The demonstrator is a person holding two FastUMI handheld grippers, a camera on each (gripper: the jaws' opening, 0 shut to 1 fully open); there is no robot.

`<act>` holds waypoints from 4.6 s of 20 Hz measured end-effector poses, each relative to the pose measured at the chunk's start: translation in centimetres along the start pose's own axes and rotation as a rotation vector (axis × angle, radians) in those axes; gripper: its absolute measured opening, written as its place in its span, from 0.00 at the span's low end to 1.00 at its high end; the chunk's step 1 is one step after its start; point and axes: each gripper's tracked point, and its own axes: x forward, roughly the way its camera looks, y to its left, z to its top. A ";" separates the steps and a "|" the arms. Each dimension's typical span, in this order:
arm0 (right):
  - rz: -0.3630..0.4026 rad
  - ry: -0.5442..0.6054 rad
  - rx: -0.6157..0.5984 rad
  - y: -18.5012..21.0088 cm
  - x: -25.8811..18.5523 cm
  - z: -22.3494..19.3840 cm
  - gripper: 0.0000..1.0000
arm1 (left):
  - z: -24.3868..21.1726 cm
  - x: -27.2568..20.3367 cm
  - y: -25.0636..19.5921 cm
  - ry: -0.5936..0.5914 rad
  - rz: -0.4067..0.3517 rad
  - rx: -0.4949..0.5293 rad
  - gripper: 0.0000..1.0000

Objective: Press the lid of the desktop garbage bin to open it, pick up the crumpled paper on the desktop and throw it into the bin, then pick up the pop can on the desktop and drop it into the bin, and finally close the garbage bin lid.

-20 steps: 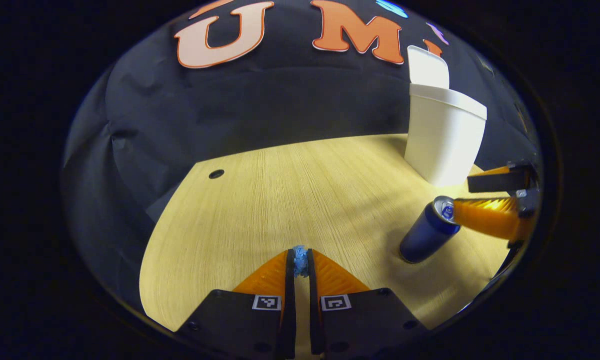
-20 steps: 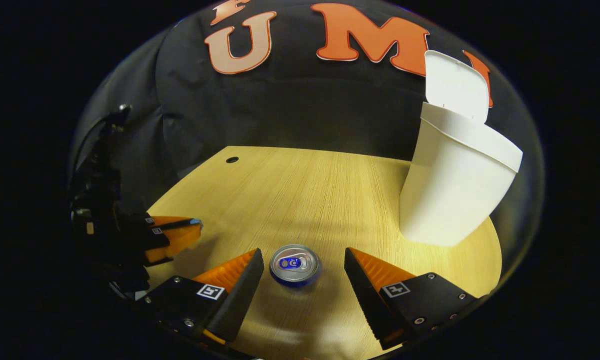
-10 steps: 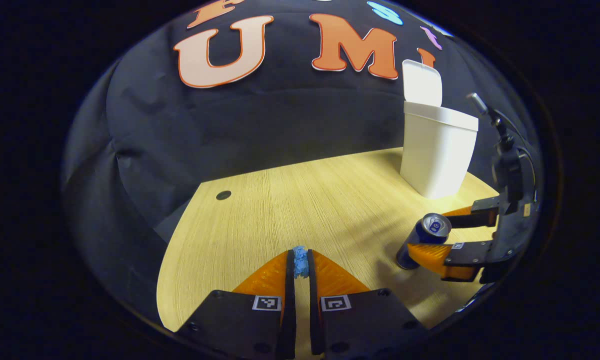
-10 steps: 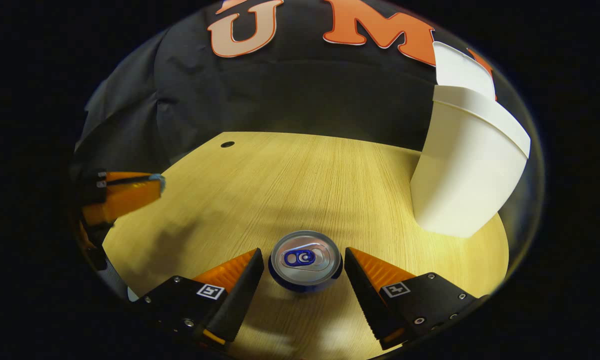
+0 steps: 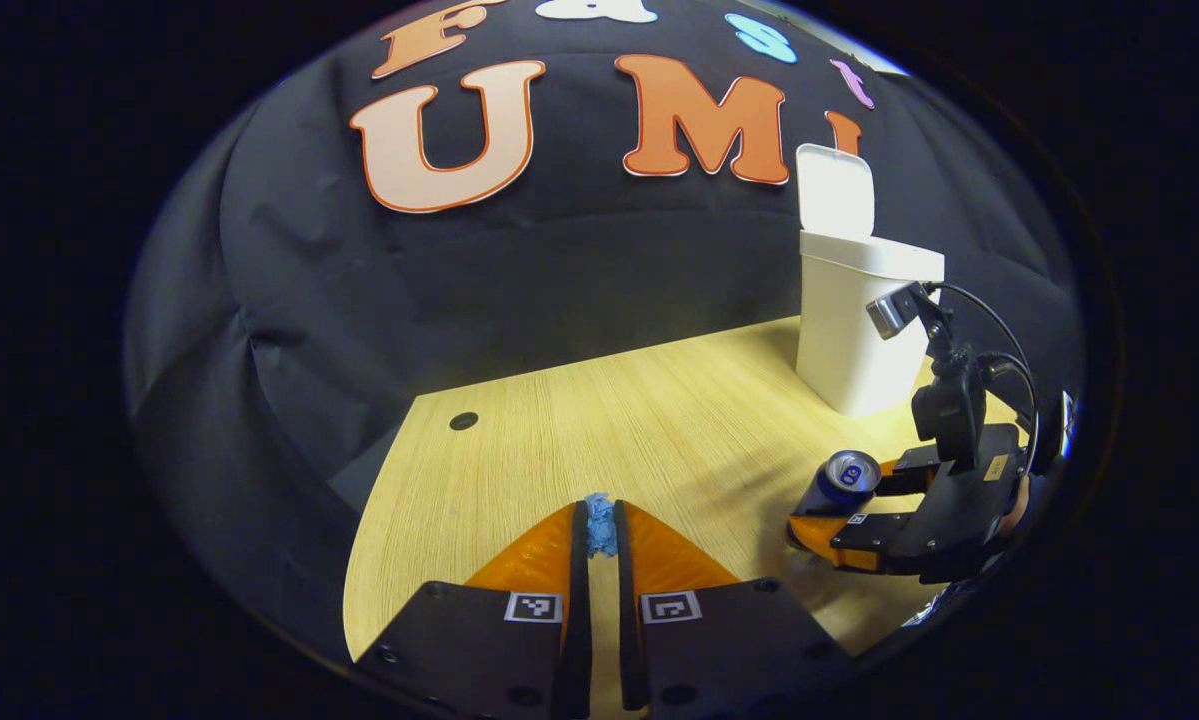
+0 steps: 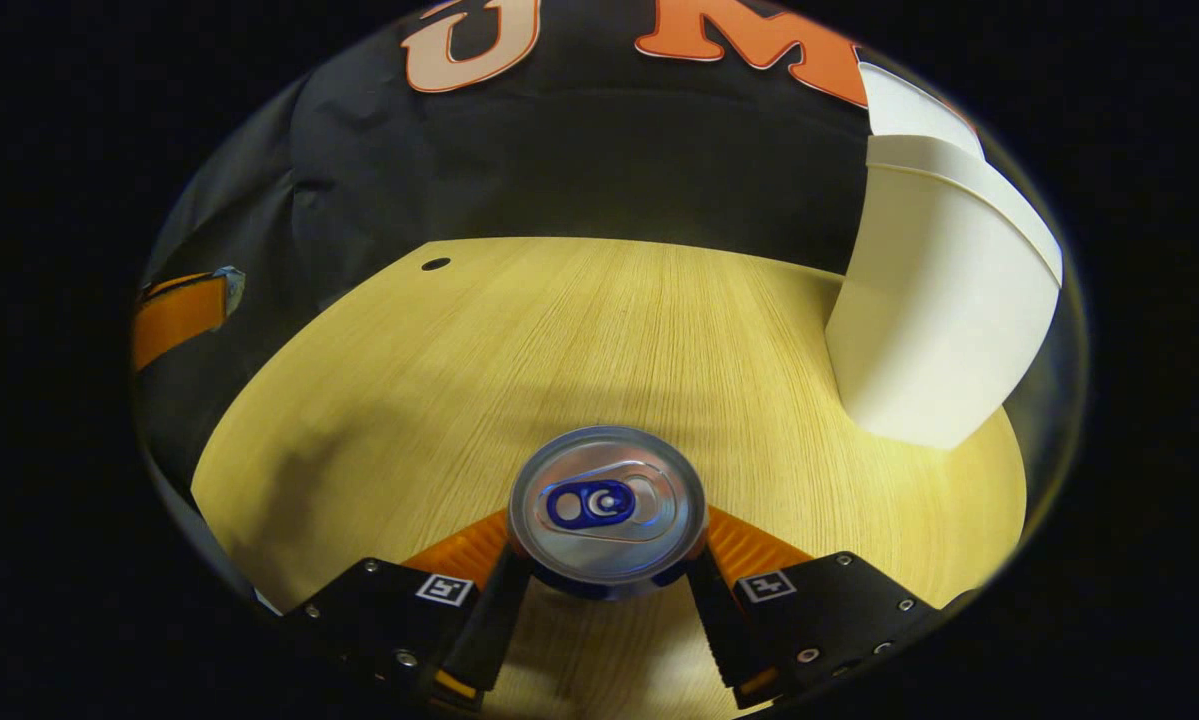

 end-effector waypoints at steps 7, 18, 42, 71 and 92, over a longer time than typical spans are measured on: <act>-0.030 -0.051 -0.022 -1.5 -2.4 2.2 0.80 | 2.2 0.4 -1.3 -0.043 -0.009 -0.029 0.15; -0.129 -0.099 0.023 -11.3 -7.4 2.3 0.80 | 9.0 2.0 -11.3 -0.141 -0.117 0.030 0.15; -0.283 -0.095 0.214 -26.9 -14.2 -2.6 0.80 | 30.7 7.4 -32.2 -0.464 -0.366 0.135 0.14; -0.304 -0.062 0.363 -32.1 -12.6 -4.9 0.80 | 30.7 15.7 -39.5 -0.373 -0.415 0.107 0.22; -0.327 -0.309 0.154 -35.4 -20.4 8.8 0.80 | 29.0 13.9 -33.8 -0.335 -0.352 0.014 0.97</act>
